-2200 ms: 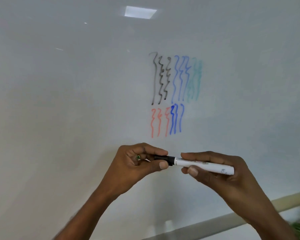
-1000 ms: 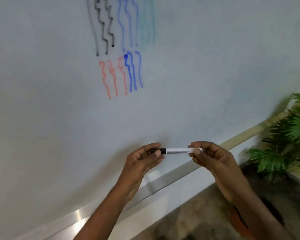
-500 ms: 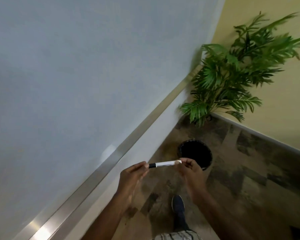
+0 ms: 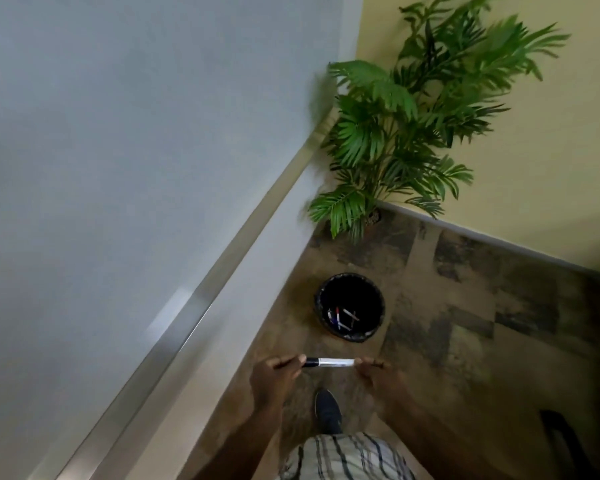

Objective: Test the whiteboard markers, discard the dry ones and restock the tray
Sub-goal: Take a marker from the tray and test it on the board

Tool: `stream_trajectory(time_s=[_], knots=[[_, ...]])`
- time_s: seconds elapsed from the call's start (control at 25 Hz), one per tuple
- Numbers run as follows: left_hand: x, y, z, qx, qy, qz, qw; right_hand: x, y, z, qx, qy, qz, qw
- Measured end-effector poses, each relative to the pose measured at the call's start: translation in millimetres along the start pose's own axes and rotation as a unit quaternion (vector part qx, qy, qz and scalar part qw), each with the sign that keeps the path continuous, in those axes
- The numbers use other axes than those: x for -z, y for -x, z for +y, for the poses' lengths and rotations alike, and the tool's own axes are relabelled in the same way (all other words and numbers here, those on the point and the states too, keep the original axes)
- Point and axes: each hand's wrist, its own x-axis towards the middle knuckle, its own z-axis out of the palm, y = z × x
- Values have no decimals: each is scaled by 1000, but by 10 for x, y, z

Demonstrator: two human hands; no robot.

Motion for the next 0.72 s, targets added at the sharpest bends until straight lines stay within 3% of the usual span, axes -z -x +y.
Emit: stream_trajectory(time_s=[0.16,0.24,0.4,0.52,0.64,0.72], knots=[[-454,-296,311,-16,-61,-4,998,141,-568,-125,-35,-33,-15,999],[-730,-487,478,-33,-64,-16,997,145,-722,-322,-46,-46,23,998],[-1211,-777,922,-46,-84,-29,995,207,-1097,-791,-22,-38,67,997],[-1473,-976,1226,-61,-117,-81,988,222,-1402,-1063,-25,-77,101,992],[-1608,-1149,1405,-89,-163,-133,974,222,-1580,-1280,-5,-24,93,995],[-1572,-1225,1485,-58,-139,-127,980,229,-1648,-1376,21,-14,106,994]])
